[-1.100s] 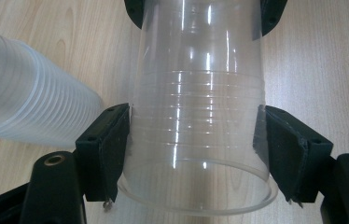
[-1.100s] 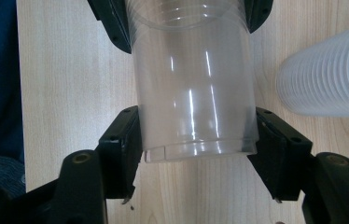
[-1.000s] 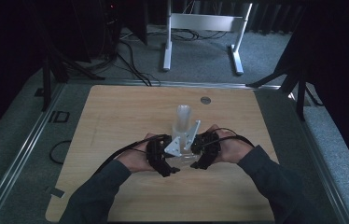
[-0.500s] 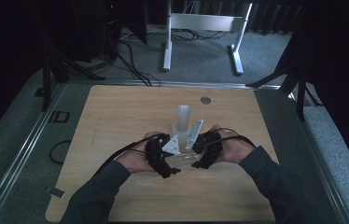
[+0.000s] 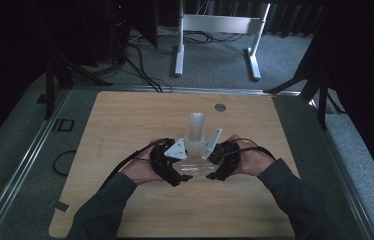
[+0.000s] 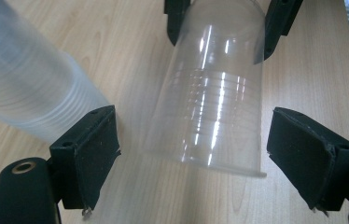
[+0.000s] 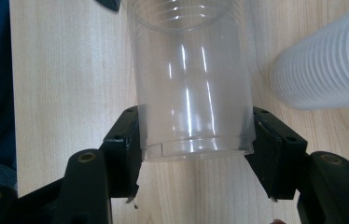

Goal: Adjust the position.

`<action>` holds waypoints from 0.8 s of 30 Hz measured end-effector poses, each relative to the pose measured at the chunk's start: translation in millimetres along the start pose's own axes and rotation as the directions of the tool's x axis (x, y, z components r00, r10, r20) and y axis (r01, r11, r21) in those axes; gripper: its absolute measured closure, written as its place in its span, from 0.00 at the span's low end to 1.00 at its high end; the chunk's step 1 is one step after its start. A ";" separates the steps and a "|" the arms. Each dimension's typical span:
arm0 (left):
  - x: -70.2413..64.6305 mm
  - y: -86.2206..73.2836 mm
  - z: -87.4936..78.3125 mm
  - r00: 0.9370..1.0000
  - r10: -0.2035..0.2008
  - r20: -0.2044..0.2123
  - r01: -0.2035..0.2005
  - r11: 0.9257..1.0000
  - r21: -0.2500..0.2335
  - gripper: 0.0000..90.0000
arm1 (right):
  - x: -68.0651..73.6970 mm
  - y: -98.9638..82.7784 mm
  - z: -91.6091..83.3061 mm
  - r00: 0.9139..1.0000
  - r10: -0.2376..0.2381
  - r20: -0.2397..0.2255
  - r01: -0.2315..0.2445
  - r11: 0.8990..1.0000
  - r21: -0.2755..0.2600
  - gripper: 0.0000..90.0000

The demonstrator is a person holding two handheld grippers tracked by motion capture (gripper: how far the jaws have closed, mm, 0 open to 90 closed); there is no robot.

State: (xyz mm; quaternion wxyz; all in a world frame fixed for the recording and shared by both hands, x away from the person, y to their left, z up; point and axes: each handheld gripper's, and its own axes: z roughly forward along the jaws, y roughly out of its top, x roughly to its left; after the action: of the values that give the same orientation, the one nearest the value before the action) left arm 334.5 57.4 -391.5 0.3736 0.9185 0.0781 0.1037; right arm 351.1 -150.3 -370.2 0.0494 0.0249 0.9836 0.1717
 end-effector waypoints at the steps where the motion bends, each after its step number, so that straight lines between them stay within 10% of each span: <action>1: 0.7 -0.8 -1.5 1.000 -0.005 0.000 0.005 1.000 -0.007 0.19 | 0.0 -0.8 0.0 1.000 0.004 0.001 -0.004 1.000 0.001 0.46; 24: 12.0 -37.0 -0.5 0.987 -0.158 -0.023 0.154 0.981 -0.114 0.19 | -4.9 -33.9 18.3 0.997 0.073 0.026 -0.070 0.991 -0.111 0.46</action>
State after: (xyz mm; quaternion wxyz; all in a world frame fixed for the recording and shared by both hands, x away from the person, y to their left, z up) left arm 343.5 86.7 -415.5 0.4303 0.8853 0.1498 0.0932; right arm 356.8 -176.4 -398.5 0.0592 0.0600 0.9703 0.2268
